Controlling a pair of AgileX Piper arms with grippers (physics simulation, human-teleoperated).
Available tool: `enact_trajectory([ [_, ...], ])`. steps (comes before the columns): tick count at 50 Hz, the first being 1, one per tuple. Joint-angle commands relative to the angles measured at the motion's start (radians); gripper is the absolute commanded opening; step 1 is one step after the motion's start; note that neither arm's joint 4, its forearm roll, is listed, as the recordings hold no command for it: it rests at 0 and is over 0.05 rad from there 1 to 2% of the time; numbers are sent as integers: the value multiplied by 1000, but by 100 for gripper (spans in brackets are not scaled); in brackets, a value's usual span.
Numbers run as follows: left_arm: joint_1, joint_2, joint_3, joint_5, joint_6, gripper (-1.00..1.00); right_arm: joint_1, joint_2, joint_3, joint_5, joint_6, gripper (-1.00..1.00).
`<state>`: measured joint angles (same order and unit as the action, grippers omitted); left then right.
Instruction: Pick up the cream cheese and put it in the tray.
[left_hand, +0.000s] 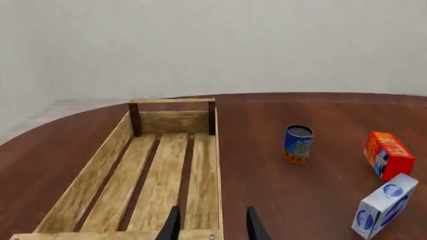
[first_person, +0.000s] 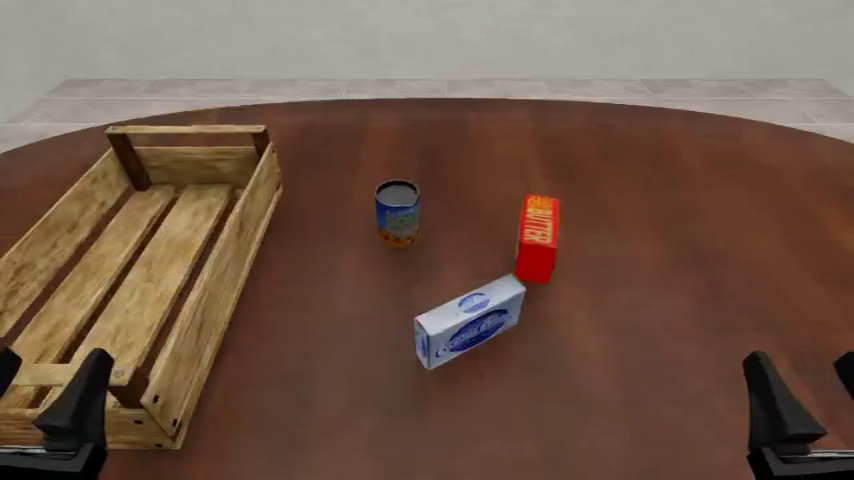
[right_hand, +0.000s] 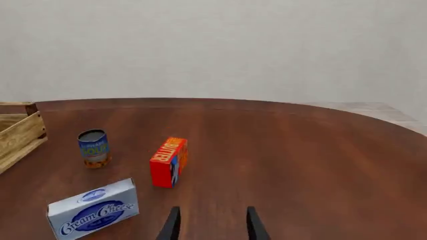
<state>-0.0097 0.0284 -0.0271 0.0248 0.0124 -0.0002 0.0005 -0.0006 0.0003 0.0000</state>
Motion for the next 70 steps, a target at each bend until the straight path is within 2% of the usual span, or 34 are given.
enact_trajectory([
  [1,0,-22,22,-27,5,100,1,1,-2,2,3,100],
  [5,2,-9,11,-21,-38,100,-1,0,-3,2,7,100],
  [13,-14,-25,-43,42,-38,100,-3,0,-4,3,6,100],
  [14,-16,-20,-49,48,-68,100,-2,0,-3,1,6,100],
  [24,-54,-14,-120,109,-33,100,-3,0,-1,-4,5,100],
  [28,-73,-21,-196,181,-28,100,-3,0,0,-4,7,100],
  [33,-107,-4,-265,226,-2,100,-4,0,0,-3,8,100],
  [37,-118,40,-323,242,-13,100,-4,0,0,-3,9,100],
  [42,-170,93,-360,245,-6,100,-5,0,0,-3,10,100],
  [46,-263,175,-371,207,67,100,-5,0,0,-3,7,100],
  [49,-270,246,-401,182,23,100,-7,0,0,-4,9,100],
  [61,-358,378,-438,143,66,100,-4,0,0,0,1,100],
  [70,-431,486,-501,126,98,100,-5,0,0,5,-1,100],
])
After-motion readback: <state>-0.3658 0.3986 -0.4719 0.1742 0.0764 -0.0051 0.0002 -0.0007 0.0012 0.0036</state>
